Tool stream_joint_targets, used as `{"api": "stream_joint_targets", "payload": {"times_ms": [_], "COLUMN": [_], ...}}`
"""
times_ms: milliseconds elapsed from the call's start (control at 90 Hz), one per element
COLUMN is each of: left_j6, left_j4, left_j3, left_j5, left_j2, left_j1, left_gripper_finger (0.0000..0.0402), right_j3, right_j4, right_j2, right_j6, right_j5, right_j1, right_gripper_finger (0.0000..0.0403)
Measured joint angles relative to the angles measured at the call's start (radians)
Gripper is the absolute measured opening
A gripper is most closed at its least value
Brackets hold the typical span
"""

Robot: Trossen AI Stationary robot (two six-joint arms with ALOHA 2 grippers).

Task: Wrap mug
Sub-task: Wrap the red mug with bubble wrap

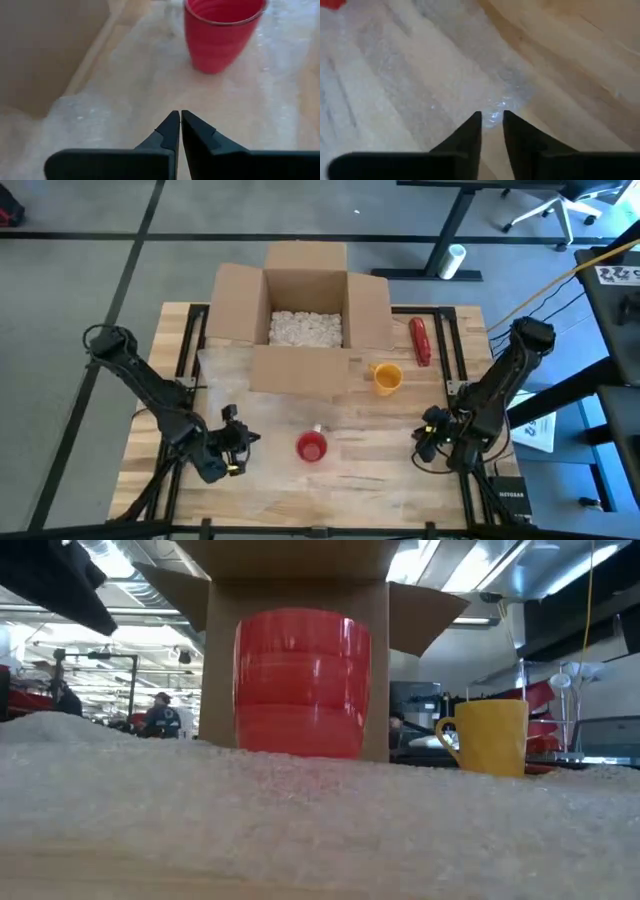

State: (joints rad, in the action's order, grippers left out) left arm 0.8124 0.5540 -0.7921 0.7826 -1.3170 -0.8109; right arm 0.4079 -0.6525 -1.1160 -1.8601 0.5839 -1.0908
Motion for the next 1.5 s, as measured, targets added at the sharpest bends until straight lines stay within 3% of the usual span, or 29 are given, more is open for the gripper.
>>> {"api": "stream_joint_targets", "payload": {"times_ms": [156, 278, 389, 578, 756, 856, 1033, 1333, 1500], "left_j6": [-0.004, 0.028, 0.094, 0.081, 0.082, 0.081, 0.096, 0.078, 0.076], "left_j4": [0.009, -0.064, -0.192, -0.392, -0.41, -0.409, -0.416, -0.448, -0.457], "left_j3": [0.01, 0.104, 0.221, 0.343, 0.37, 0.371, 0.371, 0.371, 0.371], "left_j5": [0.024, 0.059, 0.063, 0.069, 0.069, 0.069, 0.067, 0.067, 0.067], "left_j2": [0.001, 0.026, 0.067, 0.136, 0.16, 0.16, 0.16, 0.159, 0.159], "left_j1": [0.001, 0.006, 0.008, 0.008, 0.009, 0.009, 0.009, 0.009, 0.009], "left_gripper_finger": [0.0, 0.0, 0.0, 0.0, 0.0, 0.0, 0.0, 0.0, 0.0], "right_j3": [-0.005, -0.005, -0.005, -0.005, -0.005, -0.003, 0.029, 0.3, 0.434], "right_j4": [0.022, 0.023, 0.023, 0.088, 0.241, 0.34, 0.497, 0.55, 0.611], "right_j2": [0.0, -0.017, -0.046, -0.112, -0.185, -0.231, -0.262, -0.261, -0.28], "right_j6": [-0.001, 0.001, 0.014, 0.092, 0.199, 0.263, 0.465, 0.975, 1.235], "right_j5": [0.01, 0.024, 0.002, -0.009, -0.034, -0.046, 0.017, -0.019, -0.213], "right_j1": [0.0, 0.02, 0.054, 0.119, 0.188, 0.233, 0.302, 0.484, 0.602], "right_gripper_finger": [0.0133, 0.0144, 0.0145, 0.0143, 0.0141, 0.0117, 0.0013, 0.0002, 0.0001]}}
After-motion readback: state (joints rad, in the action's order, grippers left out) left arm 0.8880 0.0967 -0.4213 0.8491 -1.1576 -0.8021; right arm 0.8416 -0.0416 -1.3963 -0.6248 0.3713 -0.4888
